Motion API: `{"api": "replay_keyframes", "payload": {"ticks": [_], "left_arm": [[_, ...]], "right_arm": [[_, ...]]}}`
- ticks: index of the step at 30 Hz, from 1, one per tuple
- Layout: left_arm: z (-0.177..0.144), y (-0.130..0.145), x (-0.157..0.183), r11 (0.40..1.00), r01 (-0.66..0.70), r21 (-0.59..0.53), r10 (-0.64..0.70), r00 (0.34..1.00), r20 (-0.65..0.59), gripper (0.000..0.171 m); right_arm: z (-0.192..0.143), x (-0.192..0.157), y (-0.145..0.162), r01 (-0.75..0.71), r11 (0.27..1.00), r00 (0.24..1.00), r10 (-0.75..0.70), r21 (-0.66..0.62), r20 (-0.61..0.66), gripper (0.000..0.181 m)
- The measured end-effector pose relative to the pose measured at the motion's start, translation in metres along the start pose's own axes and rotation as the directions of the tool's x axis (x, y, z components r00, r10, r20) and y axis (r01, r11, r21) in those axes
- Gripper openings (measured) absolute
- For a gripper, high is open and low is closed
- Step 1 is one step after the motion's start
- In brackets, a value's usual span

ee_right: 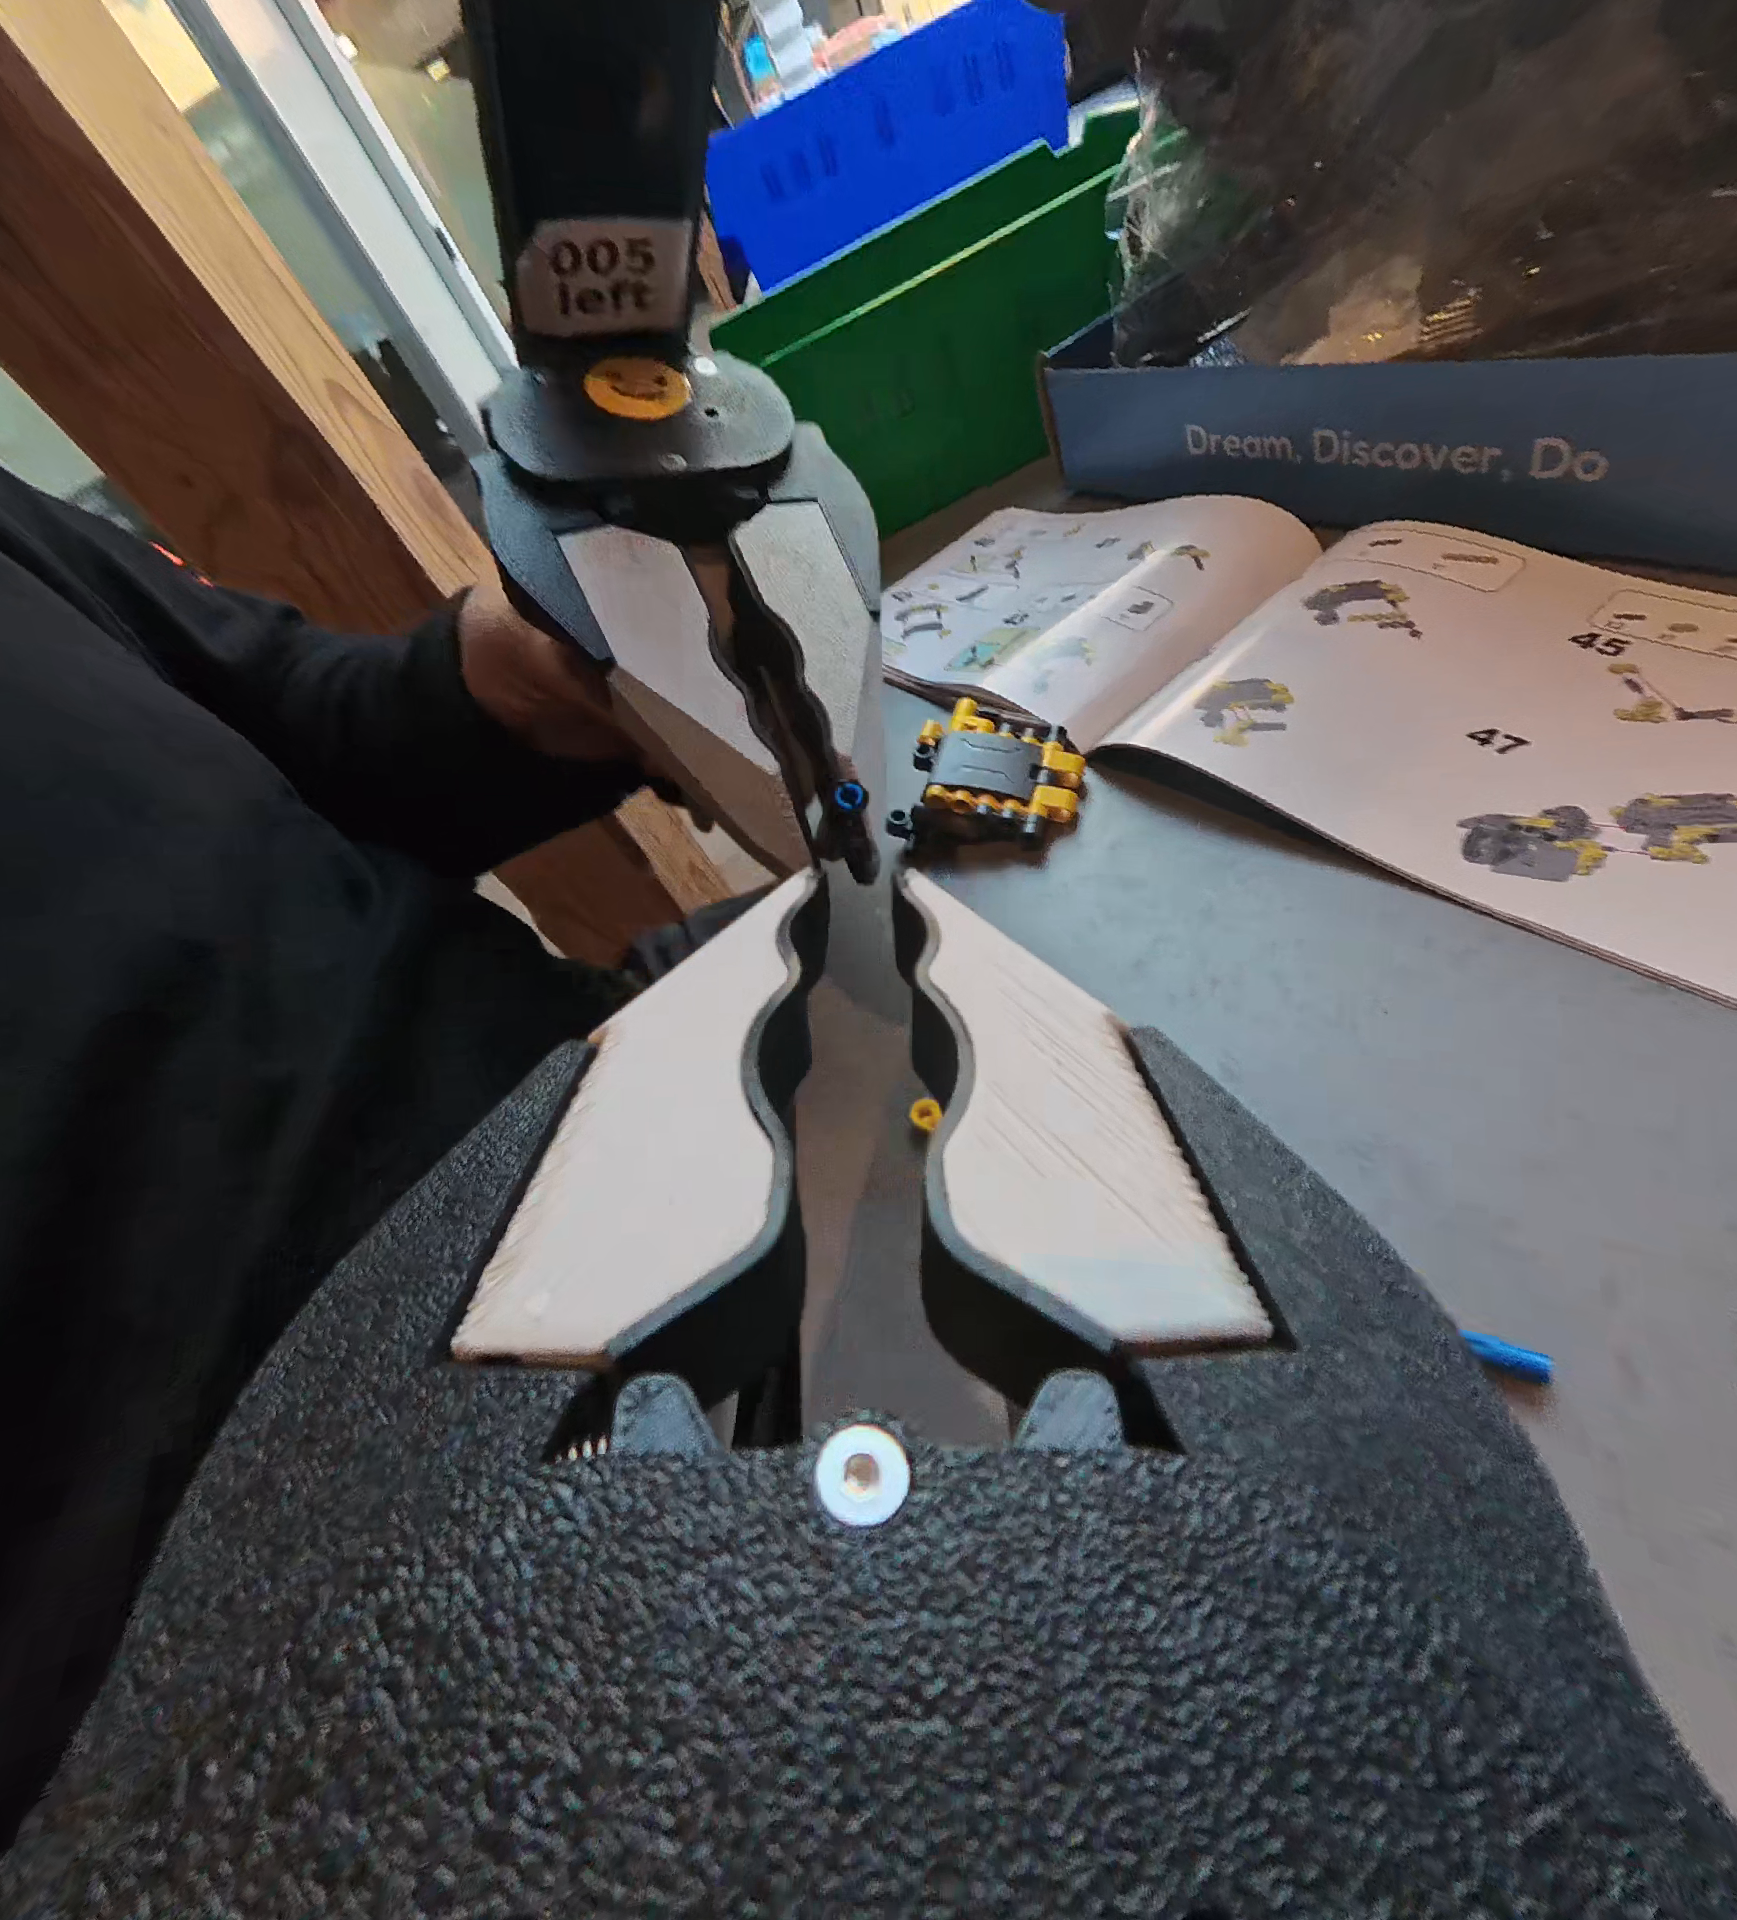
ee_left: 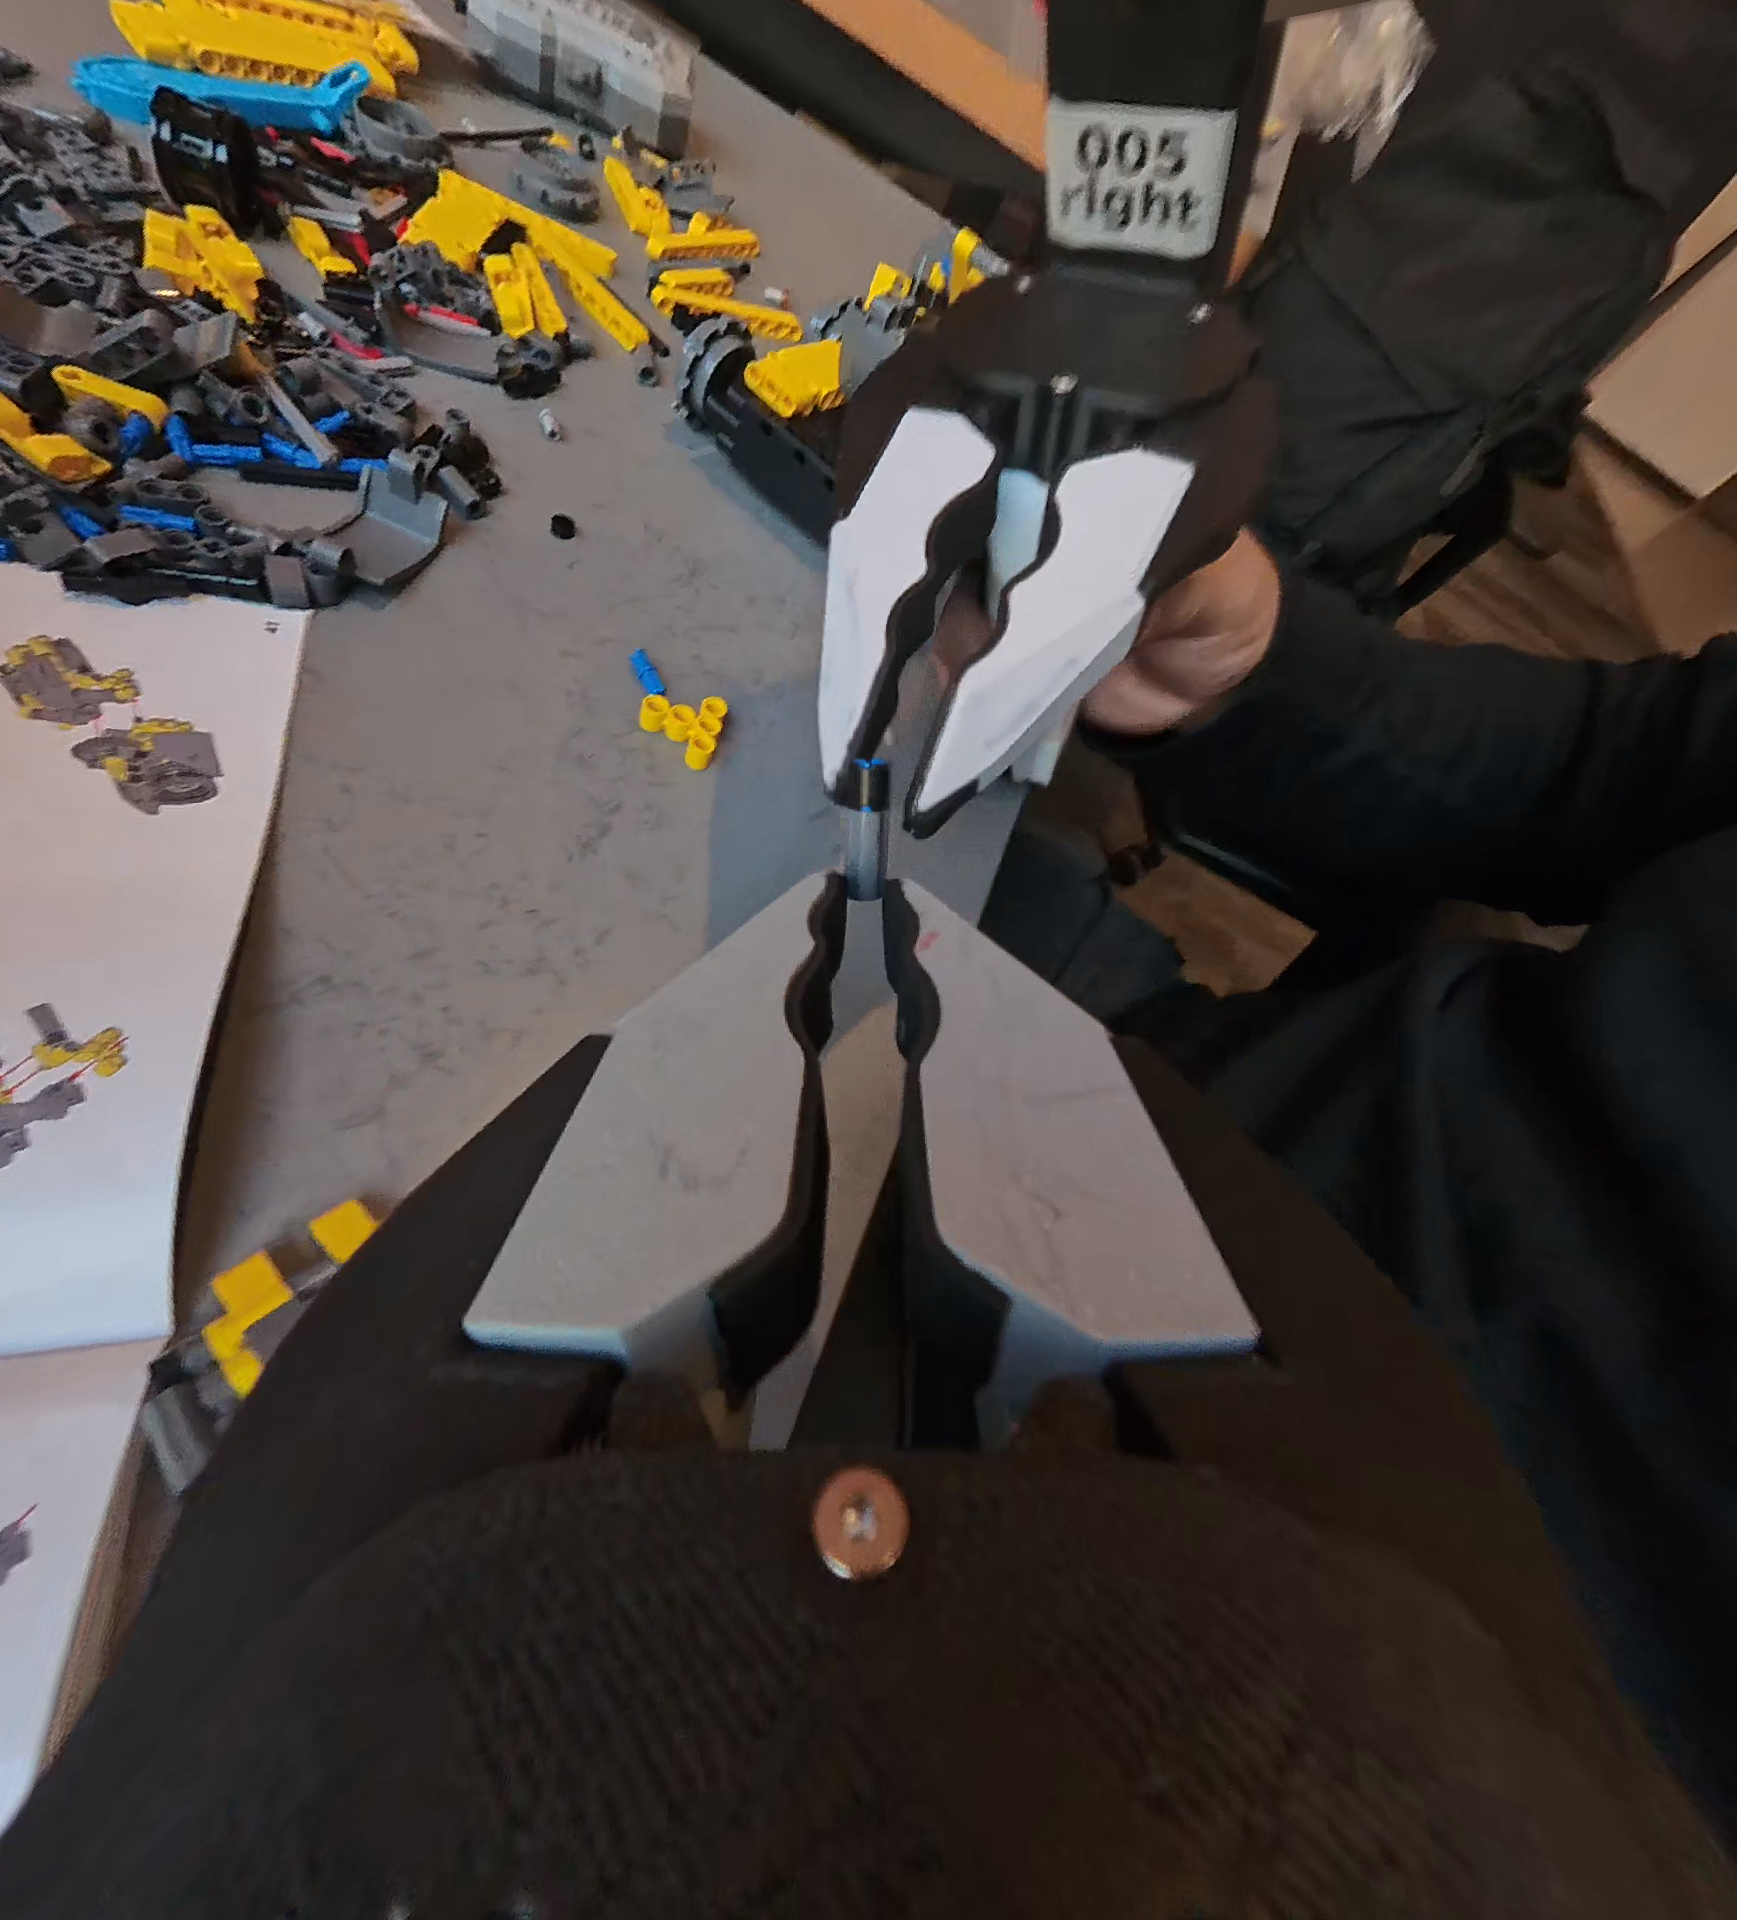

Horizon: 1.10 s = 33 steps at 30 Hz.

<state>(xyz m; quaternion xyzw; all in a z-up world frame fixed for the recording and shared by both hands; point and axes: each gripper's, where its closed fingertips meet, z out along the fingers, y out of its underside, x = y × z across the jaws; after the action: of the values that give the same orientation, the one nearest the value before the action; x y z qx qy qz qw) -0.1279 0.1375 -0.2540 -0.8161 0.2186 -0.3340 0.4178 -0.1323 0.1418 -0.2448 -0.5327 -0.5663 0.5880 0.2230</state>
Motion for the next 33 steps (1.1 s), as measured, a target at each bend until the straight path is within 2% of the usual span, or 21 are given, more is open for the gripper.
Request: {"api": "replay_keyframes", "payload": {"ticks": [6,11,13,14,17,21,23,25,29,33], "left_arm": [[0.001,0.020,-0.012,0.971,-0.145,-0.190,0.168,0.980,0.110,0.004],[0.004,0.027,-0.012,0.918,-0.252,-0.308,0.306,0.941,0.144,0.004],[0.004,0.030,-0.011,0.899,-0.274,-0.340,0.338,0.930,0.145,0.004],[0.004,0.031,-0.012,0.890,-0.285,-0.357,0.355,0.923,0.148,0.004],[0.004,0.035,-0.013,0.868,-0.304,-0.393,0.389,0.908,0.156,0.004],[0.007,0.039,-0.014,0.870,-0.309,-0.384,0.392,0.906,0.160,0.005],[0.008,0.036,-0.011,0.889,-0.297,-0.349,0.366,0.918,0.150,0.011],[0.009,0.035,-0.008,0.899,-0.295,-0.324,0.352,0.926,0.134,0.005],[0.009,0.035,-0.006,0.910,-0.286,-0.300,0.333,0.936,0.116,0.004],[0.007,0.040,-0.014,0.908,-0.255,-0.333,0.313,0.940,0.134,0.005]], "right_arm": [[0.001,0.003,0.008,0.101,0.988,0.993,-0.107,-0.116,-0.049,0.025],[0.006,0.000,0.017,0.217,0.947,0.970,-0.236,-0.238,-0.054,0.019],[0.009,0.002,0.021,0.251,0.927,0.958,-0.278,-0.280,-0.062,0.015],[0.010,0.003,0.023,0.261,0.918,0.955,-0.291,-0.298,-0.058,0.007],[0.012,0.003,0.029,0.285,0.898,0.947,-0.317,-0.336,-0.045,0.006],[0.012,0.004,0.034,0.258,0.905,0.958,-0.286,-0.337,-0.036,0.006],[0.012,0.003,0.034,0.238,0.918,0.966,-0.259,-0.318,-0.024,0.005],[0.011,0.001,0.033,0.222,0.928,0.971,-0.237,-0.300,-0.014,0.005],[0.011,0.000,0.033,0.198,0.937,0.978,-0.209,-0.287,-0.006,0.006],[0.004,0.009,0.047,0.225,0.895,0.966,-0.258,-0.386,-0.033,0.019]]}}
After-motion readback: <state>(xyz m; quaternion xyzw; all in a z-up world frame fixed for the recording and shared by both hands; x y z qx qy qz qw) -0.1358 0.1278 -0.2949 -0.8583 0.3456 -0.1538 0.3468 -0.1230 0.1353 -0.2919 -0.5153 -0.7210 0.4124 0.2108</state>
